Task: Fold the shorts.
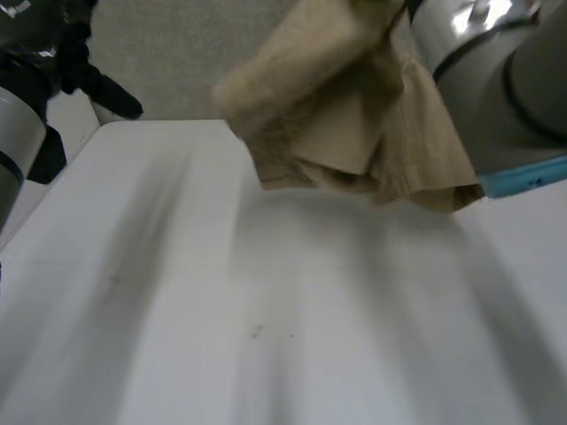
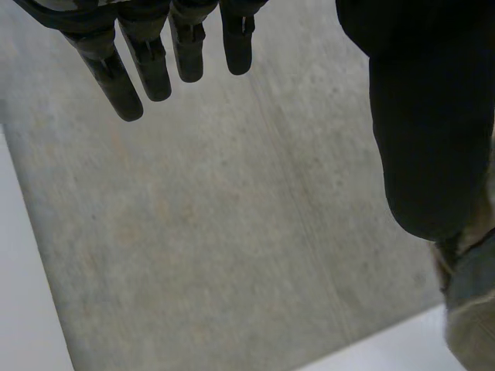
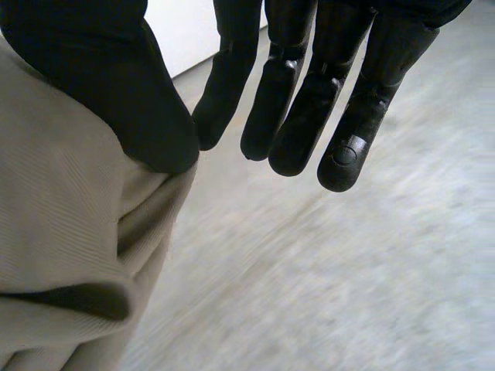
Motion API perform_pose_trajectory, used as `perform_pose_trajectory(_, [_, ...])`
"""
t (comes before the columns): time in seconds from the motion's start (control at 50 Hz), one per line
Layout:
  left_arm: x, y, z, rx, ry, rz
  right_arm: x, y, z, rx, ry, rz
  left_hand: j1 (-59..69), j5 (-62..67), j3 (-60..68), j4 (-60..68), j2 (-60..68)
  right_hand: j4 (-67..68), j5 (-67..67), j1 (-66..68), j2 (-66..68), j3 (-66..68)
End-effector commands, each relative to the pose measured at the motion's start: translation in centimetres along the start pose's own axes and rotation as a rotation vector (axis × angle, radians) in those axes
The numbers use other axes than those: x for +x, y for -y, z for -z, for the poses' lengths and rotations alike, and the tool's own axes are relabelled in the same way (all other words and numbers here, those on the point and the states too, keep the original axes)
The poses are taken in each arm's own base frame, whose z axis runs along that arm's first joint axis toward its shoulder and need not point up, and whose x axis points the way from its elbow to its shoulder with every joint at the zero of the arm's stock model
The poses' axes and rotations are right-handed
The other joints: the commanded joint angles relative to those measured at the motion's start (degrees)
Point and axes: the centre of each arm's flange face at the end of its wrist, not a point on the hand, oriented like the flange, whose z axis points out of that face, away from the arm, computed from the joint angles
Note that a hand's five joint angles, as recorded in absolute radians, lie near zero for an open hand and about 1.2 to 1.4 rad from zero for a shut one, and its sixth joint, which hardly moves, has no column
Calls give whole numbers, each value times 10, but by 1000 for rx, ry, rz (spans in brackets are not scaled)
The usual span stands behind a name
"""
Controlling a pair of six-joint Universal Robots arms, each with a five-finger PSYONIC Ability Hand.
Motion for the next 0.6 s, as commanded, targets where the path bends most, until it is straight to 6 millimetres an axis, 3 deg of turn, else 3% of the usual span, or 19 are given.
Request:
perform_pose_trajectory(0.02, [-9, 18, 1, 70, 30, 0, 14, 17, -4, -18, -181, -31, -5, -23, -18, -13, -11, 118, 159, 232, 128, 124])
perform_pose_trajectory(0.1, [-13, 21, 0, 80, 45, -4, 4, -13, 6, -138, -186, -26, -5, -23, -18, -13, -11, 118, 159, 232, 128, 124])
perform_pose_trajectory(0.12, [-13, 20, 0, 79, 45, -4, -5, -32, 14, -212, -157, -15, -5, -23, -18, -13, -11, 118, 159, 232, 128, 124])
perform_pose_trajectory(0.18, [-12, 20, 1, 76, 42, -4, -23, -62, 32, -339, -86, -6, -5, -23, -18, -13, -11, 118, 159, 232, 128, 124])
perform_pose_trajectory(0.2, [-12, 19, 1, 73, 42, -4, -37, -83, 48, -425, -32, -4, -5, -23, -18, -13, -11, 118, 159, 232, 128, 124])
perform_pose_trajectory(0.26, [-12, 17, 1, 67, 42, -5, -53, -112, 72, -541, 41, -3, -5, -23, -18, -13, -11, 118, 159, 232, 128, 124])
perform_pose_trajectory(0.3, [-12, 12, 0, 51, 37, -5, -60, -132, 92, -622, 80, -6, -5, -23, -18, -13, -11, -186, -146, -73, -176, -180])
perform_pose_trajectory(0.36, [-9, 5, 1, 26, 26, -7, -56, -147, 107, -694, 76, -7, -4, -22, -16, -12, -9, -441, -400, -327, -431, -435])
perform_pose_trajectory(0.44, [-5, -8, 4, -23, 9, -10, -49, -156, 118, -742, 66, -25, 10, -8, -3, 2, 4, -504, -463, -390, -494, -497])
perform_pose_trajectory(0.6, [5, -37, 22, -181, -95, -64, -27, -145, 137, -754, 77, -76, 20, 2, 7, 12, 14, -509, -468, -395, -499, -503])
